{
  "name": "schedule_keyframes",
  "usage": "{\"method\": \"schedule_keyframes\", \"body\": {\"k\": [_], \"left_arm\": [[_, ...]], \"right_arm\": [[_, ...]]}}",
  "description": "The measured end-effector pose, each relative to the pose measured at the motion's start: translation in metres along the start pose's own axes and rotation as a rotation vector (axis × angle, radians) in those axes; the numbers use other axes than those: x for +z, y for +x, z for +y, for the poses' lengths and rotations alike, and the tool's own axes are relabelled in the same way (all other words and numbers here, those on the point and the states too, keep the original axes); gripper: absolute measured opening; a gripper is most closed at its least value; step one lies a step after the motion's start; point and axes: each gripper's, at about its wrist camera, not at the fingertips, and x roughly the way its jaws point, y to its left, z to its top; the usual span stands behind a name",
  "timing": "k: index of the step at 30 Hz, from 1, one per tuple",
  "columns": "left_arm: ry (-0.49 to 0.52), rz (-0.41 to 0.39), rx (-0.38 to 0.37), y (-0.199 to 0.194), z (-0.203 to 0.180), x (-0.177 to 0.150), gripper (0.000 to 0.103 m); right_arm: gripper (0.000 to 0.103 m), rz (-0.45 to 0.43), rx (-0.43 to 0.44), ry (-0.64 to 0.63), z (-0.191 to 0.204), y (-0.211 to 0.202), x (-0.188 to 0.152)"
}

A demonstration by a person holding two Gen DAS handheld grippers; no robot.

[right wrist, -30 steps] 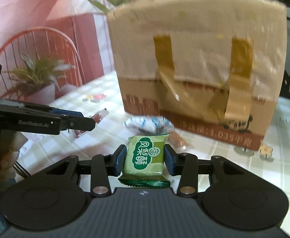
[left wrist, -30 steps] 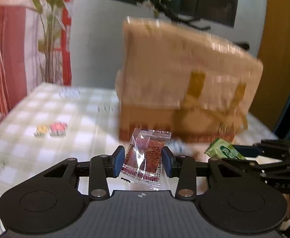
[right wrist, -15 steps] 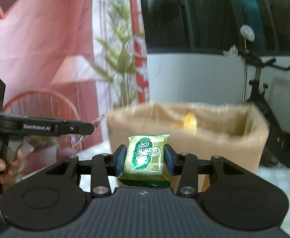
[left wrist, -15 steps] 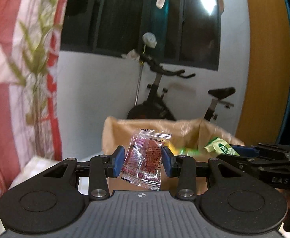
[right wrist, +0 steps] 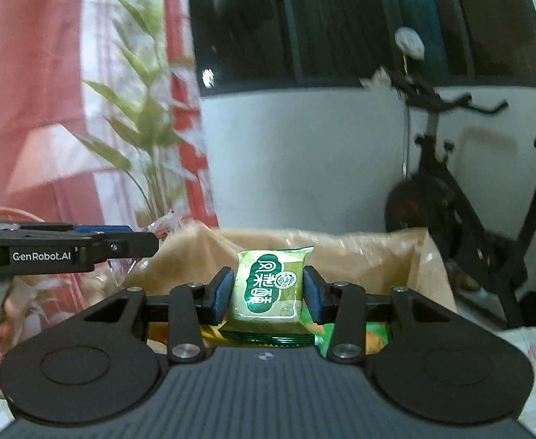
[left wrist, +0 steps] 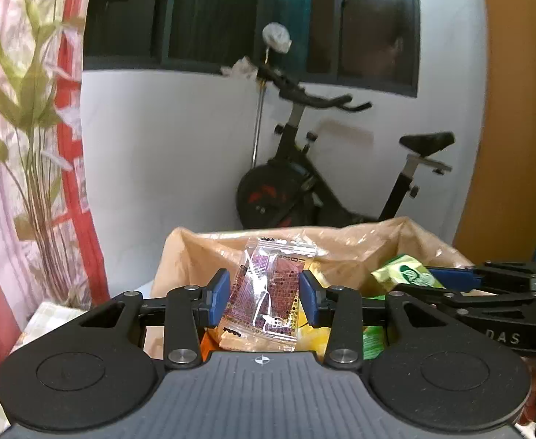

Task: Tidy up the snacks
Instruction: 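Lift both snacks over the box and open both tools to release them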

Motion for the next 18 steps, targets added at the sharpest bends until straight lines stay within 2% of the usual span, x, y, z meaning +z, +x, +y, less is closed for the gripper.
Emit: {"method": "schedule_keyframes", "body": {"k": [4,7,9,13,18], "left_arm": [[-0.003,0.035,0.017,0.010,0.007,-0.004,0.045],[-0.004,0.044,0.026,0.008,0.011,-0.007,0.051],[-0.007,0.046,0.032,0.005,0.013,-0.008,0.057],[-0.011,0.038,0.033,-0.005,0.013,-0.008,0.058],[-0.004,0.024,0.035,-0.023,0.012,-0.009,0.060]], "right_arm": [[0.044,0.068,-0.044,-0.006,-0.005,0.011,-0.007],[0.046,0.101,-0.091,0.004,-0.010,0.017,-0.010],[0.048,0.099,-0.105,-0.005,-0.011,0.016,-0.011],[0.058,0.101,-0.127,-0.026,-0.008,0.011,-0.010],[0.063,0.092,-0.125,-0.042,-0.001,0.001,-0.009]]}}
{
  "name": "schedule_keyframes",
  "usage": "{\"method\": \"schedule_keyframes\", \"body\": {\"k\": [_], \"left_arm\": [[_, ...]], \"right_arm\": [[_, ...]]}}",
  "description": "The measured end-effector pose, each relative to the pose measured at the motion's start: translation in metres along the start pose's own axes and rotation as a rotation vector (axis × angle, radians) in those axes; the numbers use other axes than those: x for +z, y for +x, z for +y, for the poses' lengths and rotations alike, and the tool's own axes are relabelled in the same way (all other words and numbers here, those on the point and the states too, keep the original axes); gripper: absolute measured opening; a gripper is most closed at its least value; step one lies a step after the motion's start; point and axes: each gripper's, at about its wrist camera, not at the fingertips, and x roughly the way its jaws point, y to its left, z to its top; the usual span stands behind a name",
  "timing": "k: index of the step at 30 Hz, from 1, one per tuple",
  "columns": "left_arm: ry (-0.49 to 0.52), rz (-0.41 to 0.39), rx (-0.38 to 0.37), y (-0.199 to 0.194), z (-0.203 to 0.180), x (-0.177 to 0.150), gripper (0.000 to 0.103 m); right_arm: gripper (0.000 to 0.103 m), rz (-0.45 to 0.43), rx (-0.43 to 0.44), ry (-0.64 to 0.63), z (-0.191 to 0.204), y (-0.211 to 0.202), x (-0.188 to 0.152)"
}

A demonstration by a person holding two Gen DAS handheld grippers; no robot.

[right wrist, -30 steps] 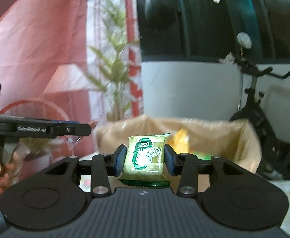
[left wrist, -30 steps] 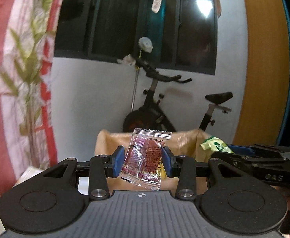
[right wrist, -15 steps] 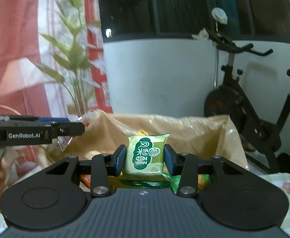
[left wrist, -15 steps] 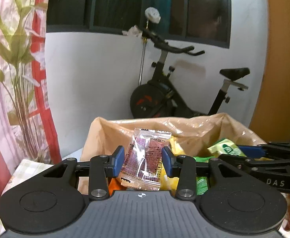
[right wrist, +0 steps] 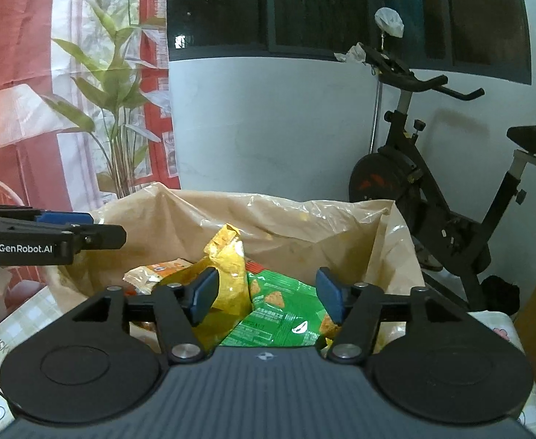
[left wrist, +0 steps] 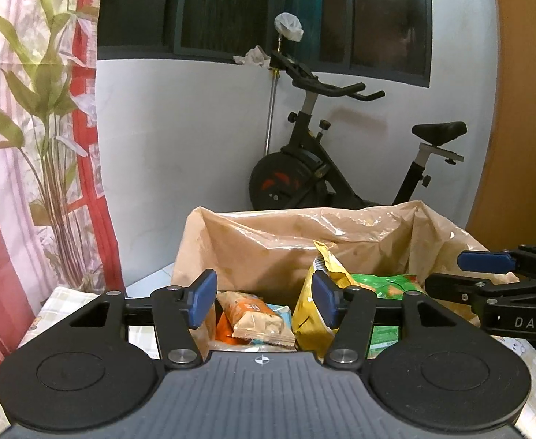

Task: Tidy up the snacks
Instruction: 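Lift both snacks over the box and open both tools to release them, then move both tools down to the last snacks beside the box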

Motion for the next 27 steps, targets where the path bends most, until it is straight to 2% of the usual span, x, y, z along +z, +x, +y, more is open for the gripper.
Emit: {"method": "schedule_keyframes", "body": {"k": [5,11,14,18,24,27], "left_arm": [[0.006,-0.007,-0.004,-0.020,-0.002,-0.004,0.061],[0.025,-0.023,-0.008,-0.046,-0.005,-0.016,0.078],[0.035,-0.033,-0.002,-0.059,-0.007,-0.026,0.084],[0.062,-0.034,0.045,-0.068,-0.010,-0.037,0.091],[0.044,0.007,0.059,-0.071,-0.009,-0.054,0.094],[0.019,0.036,0.070,-0.069,-0.008,-0.068,0.094]], "right_arm": [[0.065,-0.014,0.013,0.002,0.007,-0.014,-0.001],[0.068,-0.038,0.038,-0.007,0.019,-0.032,-0.008],[0.073,-0.065,0.062,-0.001,0.024,-0.044,-0.015],[0.076,-0.101,0.083,0.016,0.030,-0.060,-0.028],[0.078,-0.166,0.060,0.025,0.037,-0.083,-0.059],[0.078,-0.156,0.061,0.012,0.040,-0.088,-0.080]]}}
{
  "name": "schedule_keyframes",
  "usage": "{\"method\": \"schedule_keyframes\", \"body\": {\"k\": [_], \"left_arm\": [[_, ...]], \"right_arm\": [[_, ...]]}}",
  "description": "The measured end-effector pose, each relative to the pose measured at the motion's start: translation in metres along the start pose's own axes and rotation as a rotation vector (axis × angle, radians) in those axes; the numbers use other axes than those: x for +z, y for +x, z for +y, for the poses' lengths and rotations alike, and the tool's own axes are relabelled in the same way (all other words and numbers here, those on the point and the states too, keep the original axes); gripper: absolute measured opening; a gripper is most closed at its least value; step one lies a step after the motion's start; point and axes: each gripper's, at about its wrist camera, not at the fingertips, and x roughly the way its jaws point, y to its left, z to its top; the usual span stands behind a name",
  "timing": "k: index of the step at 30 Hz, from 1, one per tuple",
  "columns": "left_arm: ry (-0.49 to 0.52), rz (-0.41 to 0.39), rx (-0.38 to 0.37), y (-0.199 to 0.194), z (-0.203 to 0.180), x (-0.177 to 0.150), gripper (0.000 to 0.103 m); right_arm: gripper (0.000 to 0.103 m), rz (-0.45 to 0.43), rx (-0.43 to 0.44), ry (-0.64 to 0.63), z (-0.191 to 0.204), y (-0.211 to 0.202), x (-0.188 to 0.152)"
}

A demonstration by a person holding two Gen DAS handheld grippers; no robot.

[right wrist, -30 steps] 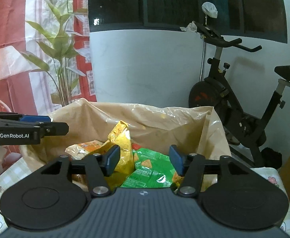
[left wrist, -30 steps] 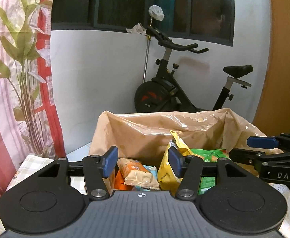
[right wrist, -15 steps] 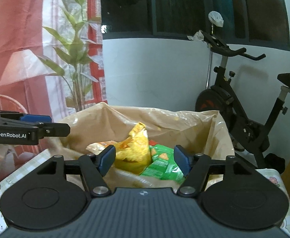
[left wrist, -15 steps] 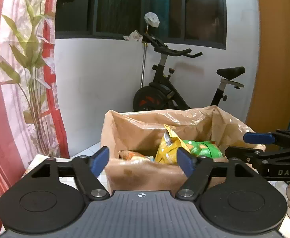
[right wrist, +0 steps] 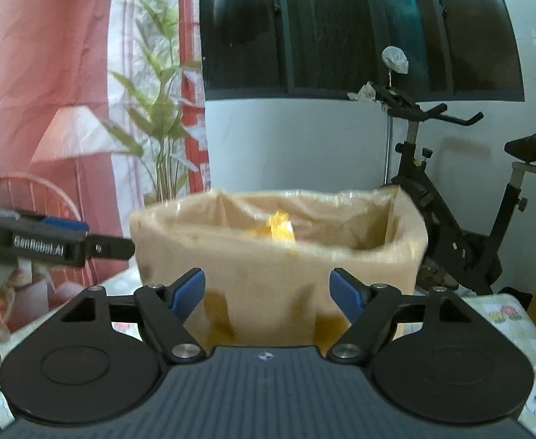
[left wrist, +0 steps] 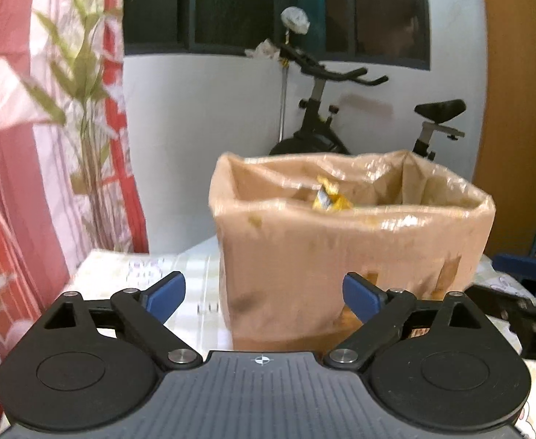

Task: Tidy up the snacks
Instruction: 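Move both tools down to the last snacks beside the box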

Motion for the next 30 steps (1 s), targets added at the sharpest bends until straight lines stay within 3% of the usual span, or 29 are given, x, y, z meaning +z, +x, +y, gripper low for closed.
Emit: {"method": "schedule_keyframes", "body": {"k": [6,11,20,30], "left_arm": [[-0.055,0.083,-0.043,0.013,0.003,-0.026,0.094],[-0.043,0.131,-0.065,0.023,0.000,-0.041,0.093],[-0.017,0.217,-0.099,0.063,-0.016,-0.056,0.090],[0.001,0.348,-0.108,0.123,-0.037,-0.076,0.079]], "right_arm": [[0.078,0.058,-0.016,0.040,-0.005,-0.010,-0.042],[0.078,0.131,-0.026,0.062,-0.012,-0.009,-0.066],[0.077,0.202,-0.009,0.098,-0.018,0.004,-0.084],[0.077,0.252,-0.024,0.156,-0.034,0.012,-0.099]]}}
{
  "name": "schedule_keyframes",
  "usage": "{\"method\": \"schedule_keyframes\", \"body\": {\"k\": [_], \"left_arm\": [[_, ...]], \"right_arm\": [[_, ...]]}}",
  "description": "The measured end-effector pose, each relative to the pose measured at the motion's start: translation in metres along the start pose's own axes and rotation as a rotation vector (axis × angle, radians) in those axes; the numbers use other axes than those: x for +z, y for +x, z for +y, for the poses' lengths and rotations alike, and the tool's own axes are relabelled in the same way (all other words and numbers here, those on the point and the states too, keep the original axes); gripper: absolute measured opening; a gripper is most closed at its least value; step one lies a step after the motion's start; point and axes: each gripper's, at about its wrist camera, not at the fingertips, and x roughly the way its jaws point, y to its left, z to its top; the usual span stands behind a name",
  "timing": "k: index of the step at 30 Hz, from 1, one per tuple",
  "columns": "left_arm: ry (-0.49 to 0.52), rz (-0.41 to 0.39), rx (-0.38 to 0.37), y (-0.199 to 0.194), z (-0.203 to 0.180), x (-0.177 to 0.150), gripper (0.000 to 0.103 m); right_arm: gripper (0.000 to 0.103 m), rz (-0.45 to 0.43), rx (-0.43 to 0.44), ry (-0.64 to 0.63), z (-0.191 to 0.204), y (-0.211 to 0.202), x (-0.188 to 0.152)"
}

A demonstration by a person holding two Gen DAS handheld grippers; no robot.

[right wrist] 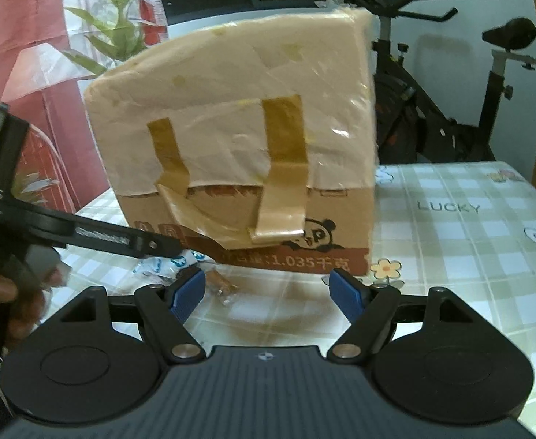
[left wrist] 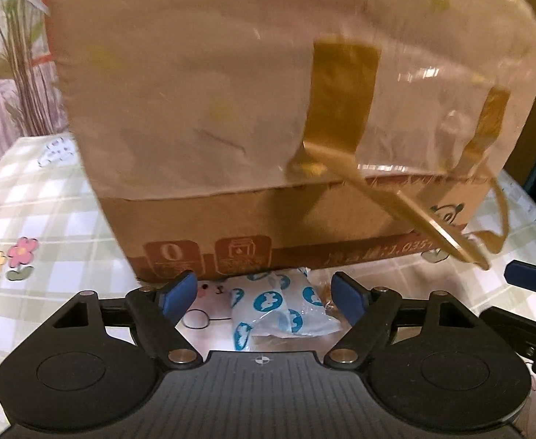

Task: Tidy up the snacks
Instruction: 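Move both tools down to the last snacks beside the box, then grasp the clear-wrapped treat with the right tool while the left grasps the blue-white packet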

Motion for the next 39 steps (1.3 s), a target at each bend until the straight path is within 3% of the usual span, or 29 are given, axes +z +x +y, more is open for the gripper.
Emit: {"method": "schedule_keyframes", "body": {"k": [1,2,3,5,13,18,29,32,34,39], "left_arm": [[0.005,0.010,-0.002,0.003,0.000,-0.001,0.074],[0.006,0.019,-0.007,0.005,0.001,-0.002,0.061],[0.001,0.024,-0.023,0.005,0.003,-0.005,0.054],[-0.007,0.014,-0.021,0.001,0.006,-0.011,0.052],[-0.065,0.003,0.002,-0.030,0.038,-0.041,0.050],[-0.104,-0.002,0.040,-0.040,0.053,-0.053,0.050],[-0.142,-0.008,0.048,-0.043,0.062,-0.066,0.051],[-0.149,-0.009,0.043,-0.043,0.059,-0.064,0.051],[-0.155,-0.011,0.041,-0.041,0.058,-0.066,0.051],[-0.153,-0.013,0.046,-0.039,0.057,-0.067,0.051]], "right_arm": [[0.077,0.006,-0.001,0.006,-0.002,0.001,-0.001],[0.077,0.013,-0.002,0.011,-0.003,0.003,-0.002],[0.077,0.022,-0.003,0.014,-0.005,0.004,-0.003],[0.077,0.039,-0.005,0.016,-0.007,0.007,-0.005],[0.072,0.110,0.040,-0.043,0.000,0.029,-0.006],[0.071,0.134,0.103,-0.181,0.021,0.056,0.002],[0.067,0.212,0.131,-0.391,0.049,0.106,0.009],[0.064,0.239,0.136,-0.387,0.048,0.115,0.008],[0.054,0.244,0.152,-0.355,0.046,0.116,0.008],[0.051,0.245,0.145,-0.294,0.040,0.105,0.007]]}}
